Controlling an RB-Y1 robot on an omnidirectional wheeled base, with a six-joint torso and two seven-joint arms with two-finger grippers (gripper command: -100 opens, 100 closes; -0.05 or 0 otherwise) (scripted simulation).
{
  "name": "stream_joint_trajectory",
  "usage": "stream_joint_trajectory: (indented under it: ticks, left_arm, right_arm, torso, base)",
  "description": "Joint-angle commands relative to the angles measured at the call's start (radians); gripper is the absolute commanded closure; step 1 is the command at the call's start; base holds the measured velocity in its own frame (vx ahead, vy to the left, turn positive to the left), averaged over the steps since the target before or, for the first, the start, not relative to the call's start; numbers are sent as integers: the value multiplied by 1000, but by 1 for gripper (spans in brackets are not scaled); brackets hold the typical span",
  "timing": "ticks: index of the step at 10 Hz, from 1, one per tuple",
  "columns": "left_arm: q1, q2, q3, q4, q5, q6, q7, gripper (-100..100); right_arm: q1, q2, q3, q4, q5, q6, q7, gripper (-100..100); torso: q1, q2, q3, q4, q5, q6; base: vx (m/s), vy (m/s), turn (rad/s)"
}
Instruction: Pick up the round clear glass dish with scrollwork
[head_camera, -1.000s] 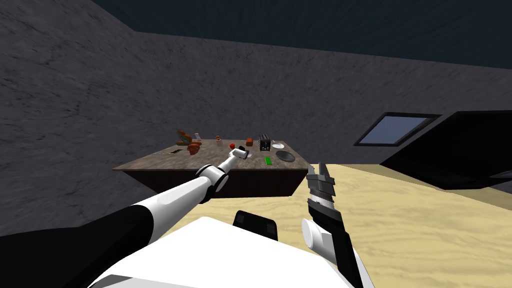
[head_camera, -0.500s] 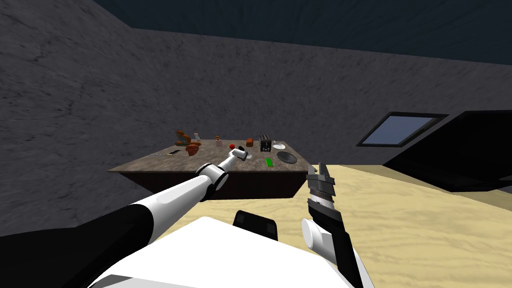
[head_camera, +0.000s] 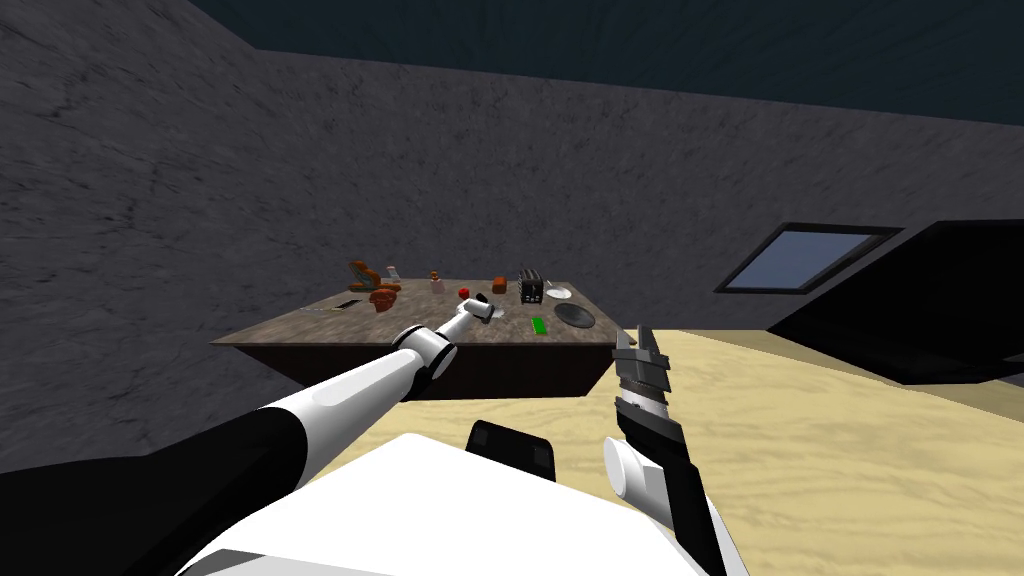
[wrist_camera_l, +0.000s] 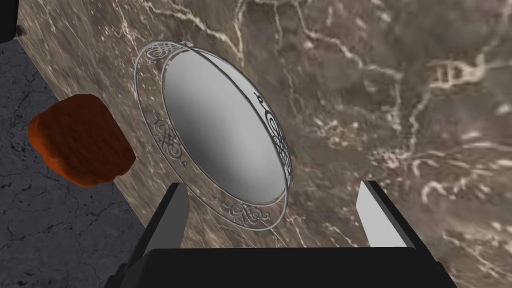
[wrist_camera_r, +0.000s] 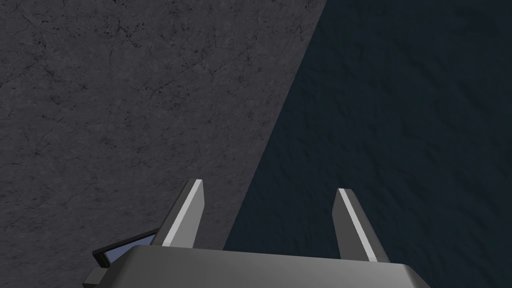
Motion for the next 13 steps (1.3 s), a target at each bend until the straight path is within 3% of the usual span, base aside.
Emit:
stream_joint_trajectory:
  ticks: [1,4,5,9,10,11,12,13]
  left_arm:
    - [20,-7,3,10,-8,-29,1,-100]
    - [30,-7,3,0,-11,-28,3,-100]
    - [30,-7,3,2,-11,-31,3,100]
    - [30,-7,3,2,-12,-30,2,100]
    - [30,-7,3,2,-12,-30,2,0]
    - [0,0,0,0,0,0,0,100]
    - [24,-1,0,-25,-9,-4,6,100]
    - [23,0,0,-30,-9,5,7,0]
  right_arm:
    - [0,0,0,0,0,0,0,0]
    - [0,0,0,0,0,0,0,0]
    - [0,0,0,0,0,0,0,0]
    - [0,0,0,0,0,0,0,0]
    - [0,0,0,0,0,0,0,0]
    - [0,0,0,0,0,0,0,0]
    - [0,0,0,0,0,0,0,0]
    - [0,0,0,0,0,0,0,0]
  torso:
    - [0,0,0,0,0,0]
    - [0,-5,-3,-1,0,0]
    - [0,-2,-1,-1,0,0]
    - [0,0,0,0,0,0]
    - [0,0,0,0,0,0]
    - [0,0,0,0,0,0]
    - [-1,5,3,2,0,0]
    - [-1,5,3,1,0,0]
  base:
    - [52,12,-36]
    - [65,3,-8]
    - [5,0,0]
    - [0,0,0]
    - [0,0,0]
    - [-86,-21,40]
    - [-51,-13,9]
    - [-7,-2,-2]
